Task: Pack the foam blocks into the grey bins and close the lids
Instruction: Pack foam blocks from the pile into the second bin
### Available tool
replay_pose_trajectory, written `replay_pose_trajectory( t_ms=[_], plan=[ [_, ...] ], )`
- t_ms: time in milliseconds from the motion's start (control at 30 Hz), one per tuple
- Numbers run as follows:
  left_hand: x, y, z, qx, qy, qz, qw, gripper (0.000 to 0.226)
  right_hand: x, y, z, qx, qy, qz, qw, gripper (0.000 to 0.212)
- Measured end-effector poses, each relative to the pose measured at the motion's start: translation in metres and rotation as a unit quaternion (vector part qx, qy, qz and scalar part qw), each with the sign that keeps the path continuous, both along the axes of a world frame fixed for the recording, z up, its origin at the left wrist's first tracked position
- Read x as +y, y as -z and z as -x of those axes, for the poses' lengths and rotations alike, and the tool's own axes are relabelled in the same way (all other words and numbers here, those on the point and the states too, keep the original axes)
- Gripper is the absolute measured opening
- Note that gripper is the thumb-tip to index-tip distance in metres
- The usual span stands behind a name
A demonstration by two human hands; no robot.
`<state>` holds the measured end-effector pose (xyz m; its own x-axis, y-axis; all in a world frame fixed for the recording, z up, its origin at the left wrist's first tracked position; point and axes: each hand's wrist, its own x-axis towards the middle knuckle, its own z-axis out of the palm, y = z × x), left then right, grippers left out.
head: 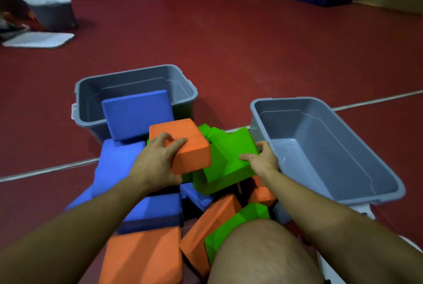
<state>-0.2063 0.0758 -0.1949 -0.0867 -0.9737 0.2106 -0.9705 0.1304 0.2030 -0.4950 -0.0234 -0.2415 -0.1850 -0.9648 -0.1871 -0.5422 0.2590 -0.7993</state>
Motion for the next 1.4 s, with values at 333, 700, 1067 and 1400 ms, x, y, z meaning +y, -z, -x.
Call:
replay_pose_trajectory(
  t_ms=[333,700,1067,1400],
  plan=[
    [-0.004,-0.079,0.03,0.126,-0.112,0.077,0.983,0.103,0.003,-0.121,0.015,0.06,-0.042,0.285,0.956,0.078],
    [-0.045,-0.134,0.163,0.248,-0.028,0.131,0.959,0.098,-0.003,-0.151,0.152,0.247,-0.015,0.349,0.904,0.086],
    [-0.095,-0.07,0.298,0.292,0.059,0.021,0.954,0.08,-0.021,-0.089,0.324,0.329,-0.006,0.21,0.921,0.103],
    [-0.139,0.001,0.328,0.218,0.098,-0.124,0.963,0.078,-0.068,-0.039,0.352,0.416,-0.147,0.194,0.876,0.098]
  ],
)
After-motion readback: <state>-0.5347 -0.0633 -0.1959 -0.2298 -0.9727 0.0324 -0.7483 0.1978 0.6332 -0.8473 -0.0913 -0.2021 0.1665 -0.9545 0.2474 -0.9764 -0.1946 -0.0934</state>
